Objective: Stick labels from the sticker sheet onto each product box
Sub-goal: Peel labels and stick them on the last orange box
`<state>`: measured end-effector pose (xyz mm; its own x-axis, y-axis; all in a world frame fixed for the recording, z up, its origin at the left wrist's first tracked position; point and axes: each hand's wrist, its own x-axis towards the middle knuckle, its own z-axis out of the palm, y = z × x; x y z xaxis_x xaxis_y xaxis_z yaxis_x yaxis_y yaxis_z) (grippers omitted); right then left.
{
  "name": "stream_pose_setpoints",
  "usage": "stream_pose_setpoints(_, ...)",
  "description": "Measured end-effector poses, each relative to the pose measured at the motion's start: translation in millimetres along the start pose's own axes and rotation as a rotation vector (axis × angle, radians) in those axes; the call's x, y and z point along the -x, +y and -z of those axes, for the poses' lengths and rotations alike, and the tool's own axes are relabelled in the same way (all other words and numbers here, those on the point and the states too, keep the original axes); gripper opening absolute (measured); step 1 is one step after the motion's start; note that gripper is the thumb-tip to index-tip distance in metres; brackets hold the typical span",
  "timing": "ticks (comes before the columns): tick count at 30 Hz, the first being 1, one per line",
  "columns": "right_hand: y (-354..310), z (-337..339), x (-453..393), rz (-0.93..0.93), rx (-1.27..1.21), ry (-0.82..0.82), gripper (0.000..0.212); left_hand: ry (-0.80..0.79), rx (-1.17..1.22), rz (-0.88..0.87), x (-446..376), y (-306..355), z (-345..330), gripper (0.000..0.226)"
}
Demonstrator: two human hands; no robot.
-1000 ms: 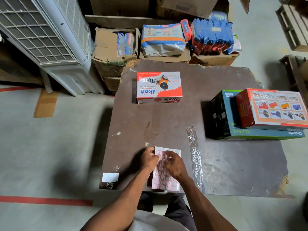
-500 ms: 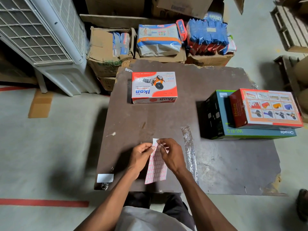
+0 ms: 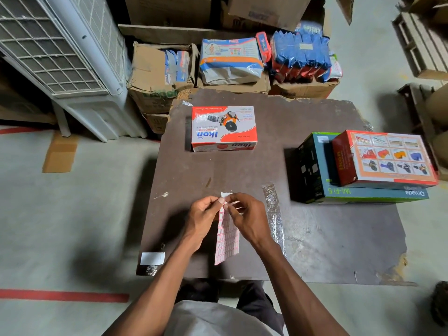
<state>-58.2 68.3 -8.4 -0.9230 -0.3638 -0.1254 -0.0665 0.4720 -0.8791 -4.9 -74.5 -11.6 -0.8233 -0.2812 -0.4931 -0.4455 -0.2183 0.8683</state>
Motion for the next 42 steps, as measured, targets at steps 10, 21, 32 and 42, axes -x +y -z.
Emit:
stream_pose_setpoints(10, -11, 0, 4, -0.073, -0.001, 0.112, 0.009, 0.022, 0.142, 0.049, 5, 12, -4, 0.021)
stream_pose_setpoints(21, -25, 3, 6, -0.138, -0.091, 0.087, 0.014, -0.028, 0.273, 0.045, 13, 23, -4, 0.011)
stream_pose_setpoints(32, -37, 11, 12, -0.121, -0.153, 0.064, 0.010, 0.014, 0.279, -0.007, 16, 19, -7, 0.009)
stream_pose_setpoints(42, -42, 15, 15, -0.158, -0.217, 0.062, 0.011, 0.005, 0.281, -0.037, 23, 18, -6, 0.011)
